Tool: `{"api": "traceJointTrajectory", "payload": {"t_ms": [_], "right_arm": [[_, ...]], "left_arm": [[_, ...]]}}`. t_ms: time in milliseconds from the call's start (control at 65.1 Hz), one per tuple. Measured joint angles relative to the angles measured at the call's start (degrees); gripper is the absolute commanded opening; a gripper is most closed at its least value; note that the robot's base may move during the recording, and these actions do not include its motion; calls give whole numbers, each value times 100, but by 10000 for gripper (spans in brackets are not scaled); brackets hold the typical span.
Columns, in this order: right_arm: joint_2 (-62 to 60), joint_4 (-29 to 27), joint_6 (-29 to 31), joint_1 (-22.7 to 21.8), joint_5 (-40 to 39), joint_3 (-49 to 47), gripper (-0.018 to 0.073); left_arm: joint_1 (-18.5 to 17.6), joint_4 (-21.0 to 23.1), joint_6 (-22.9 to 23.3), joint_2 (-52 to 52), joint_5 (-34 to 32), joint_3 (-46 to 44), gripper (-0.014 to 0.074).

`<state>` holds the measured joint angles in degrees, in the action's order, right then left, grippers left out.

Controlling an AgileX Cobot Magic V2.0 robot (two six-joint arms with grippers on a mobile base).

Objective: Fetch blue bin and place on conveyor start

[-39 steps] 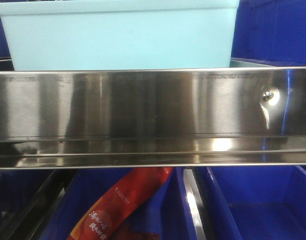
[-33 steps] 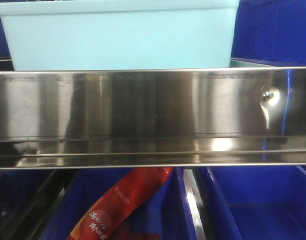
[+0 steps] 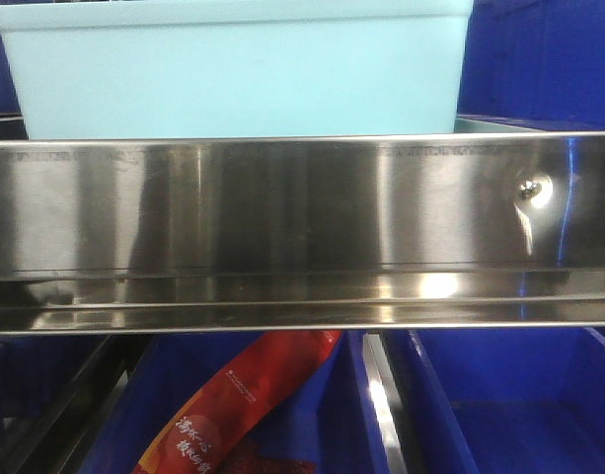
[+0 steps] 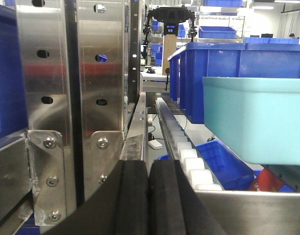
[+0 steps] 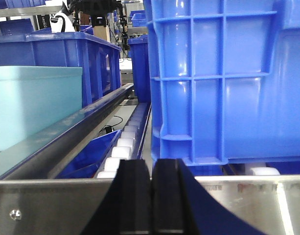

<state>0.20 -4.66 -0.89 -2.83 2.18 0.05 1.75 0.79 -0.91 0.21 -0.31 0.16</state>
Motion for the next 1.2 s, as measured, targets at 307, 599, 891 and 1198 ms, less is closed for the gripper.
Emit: {"api": "traceJointTrajectory", "payload": {"t_ms": [307,599,891,1198], "right_arm": [[0,0,0,0,-655,0,-158],[144,0,0,0,949,-1914,-125],[1400,0,0,0,1495,-3039,544],[2488,300,258,271,1720,-3531,569]], "left_arm": [[0,134,0,0,-339,0,-111],[0,-117,0,161,566,-1580,104],[0,-248,0,1590,1815,-3355,465],[-935,-248,0,2513,2193,-4009,465]]}}
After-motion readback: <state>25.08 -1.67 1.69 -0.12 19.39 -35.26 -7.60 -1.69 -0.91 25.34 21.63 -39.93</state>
